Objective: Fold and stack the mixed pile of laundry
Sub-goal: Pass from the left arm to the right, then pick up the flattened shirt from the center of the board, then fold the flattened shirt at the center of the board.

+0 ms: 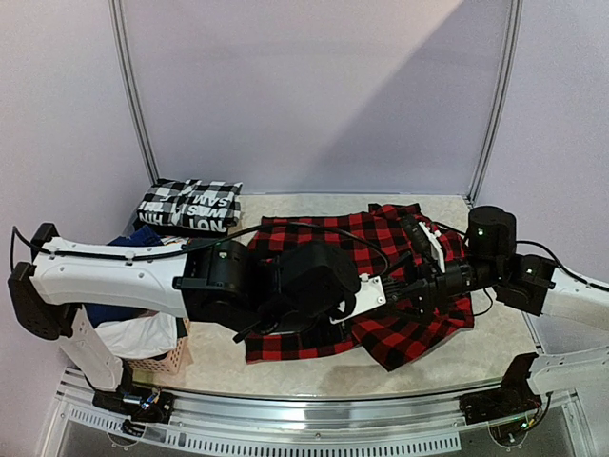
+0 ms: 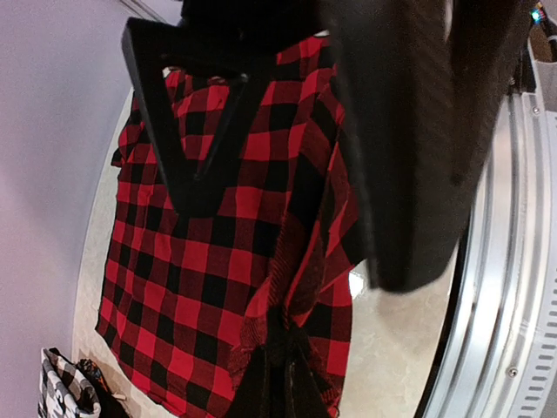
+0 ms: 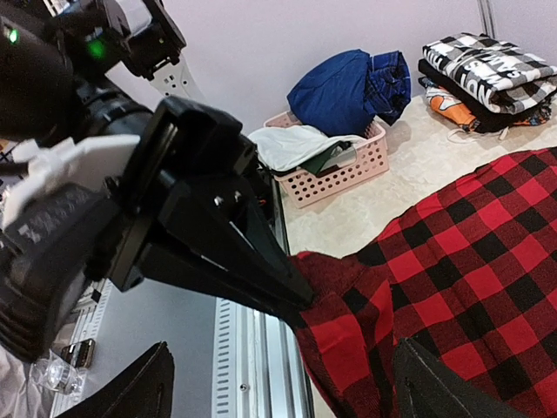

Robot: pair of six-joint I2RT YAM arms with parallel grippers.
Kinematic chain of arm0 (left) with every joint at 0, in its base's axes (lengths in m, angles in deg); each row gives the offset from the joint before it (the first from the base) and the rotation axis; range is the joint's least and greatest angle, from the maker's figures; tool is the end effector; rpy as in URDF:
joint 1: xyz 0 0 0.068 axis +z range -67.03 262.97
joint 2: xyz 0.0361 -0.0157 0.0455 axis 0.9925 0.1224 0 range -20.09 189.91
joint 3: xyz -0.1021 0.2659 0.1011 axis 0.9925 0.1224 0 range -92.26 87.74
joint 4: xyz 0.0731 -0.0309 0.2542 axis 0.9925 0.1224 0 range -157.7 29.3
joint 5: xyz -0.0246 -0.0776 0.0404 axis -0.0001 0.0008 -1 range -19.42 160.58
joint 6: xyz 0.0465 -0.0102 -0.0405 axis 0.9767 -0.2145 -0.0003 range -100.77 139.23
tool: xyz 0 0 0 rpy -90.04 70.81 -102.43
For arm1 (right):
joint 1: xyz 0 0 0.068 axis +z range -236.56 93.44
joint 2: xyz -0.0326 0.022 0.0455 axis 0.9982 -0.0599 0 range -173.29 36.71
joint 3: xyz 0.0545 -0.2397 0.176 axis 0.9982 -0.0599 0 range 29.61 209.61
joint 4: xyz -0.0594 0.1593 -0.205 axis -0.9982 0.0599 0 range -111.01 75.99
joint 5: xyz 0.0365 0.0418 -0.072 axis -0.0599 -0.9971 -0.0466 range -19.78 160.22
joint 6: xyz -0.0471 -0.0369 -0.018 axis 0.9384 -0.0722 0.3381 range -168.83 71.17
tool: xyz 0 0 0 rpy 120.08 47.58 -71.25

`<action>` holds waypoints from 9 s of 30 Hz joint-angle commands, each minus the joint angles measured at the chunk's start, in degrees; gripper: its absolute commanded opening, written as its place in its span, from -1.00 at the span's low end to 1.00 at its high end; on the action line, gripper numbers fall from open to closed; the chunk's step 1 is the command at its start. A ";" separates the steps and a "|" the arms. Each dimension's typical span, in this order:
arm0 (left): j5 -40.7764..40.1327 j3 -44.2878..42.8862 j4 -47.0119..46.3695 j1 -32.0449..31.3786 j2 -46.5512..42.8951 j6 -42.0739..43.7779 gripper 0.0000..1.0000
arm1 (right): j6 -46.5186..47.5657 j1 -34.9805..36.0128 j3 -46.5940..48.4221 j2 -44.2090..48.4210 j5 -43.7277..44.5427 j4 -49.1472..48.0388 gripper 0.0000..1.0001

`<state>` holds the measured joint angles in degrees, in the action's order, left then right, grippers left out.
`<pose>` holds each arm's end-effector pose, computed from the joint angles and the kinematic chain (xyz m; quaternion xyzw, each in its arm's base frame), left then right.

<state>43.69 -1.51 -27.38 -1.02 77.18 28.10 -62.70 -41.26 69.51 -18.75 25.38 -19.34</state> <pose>0.0623 -0.3863 0.3430 0.6016 0.6865 -0.0386 0.4066 0.1260 0.1751 0.3149 -0.4193 0.6551 0.5378 0.3253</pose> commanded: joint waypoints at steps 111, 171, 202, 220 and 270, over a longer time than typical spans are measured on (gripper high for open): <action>11.11 48.10 -7.17 11.39 -14.92 -46.52 -1.00 | -4.01 3.57 23.82 23.87 26.57 34.37 -1.00; 2.14 36.69 4.56 8.20 -12.71 -41.11 -1.00 | -0.60 3.61 30.70 12.16 49.14 33.31 -1.00; 5.01 34.74 -1.23 24.97 -11.66 -34.86 -1.00 | 27.14 -1.37 38.18 -6.92 55.95 14.39 -1.00; 4.07 31.42 -0.99 30.33 -5.60 -34.39 -0.94 | 29.56 -16.95 41.85 -18.67 36.92 7.16 -1.00; -9.99 27.42 2.86 30.38 -7.08 -37.46 0.35 | 43.38 -32.11 83.10 -68.35 2.64 32.08 -1.00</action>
<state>35.82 26.84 -26.99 31.38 75.06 -7.64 -14.11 -73.13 153.68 -88.02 24.44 18.12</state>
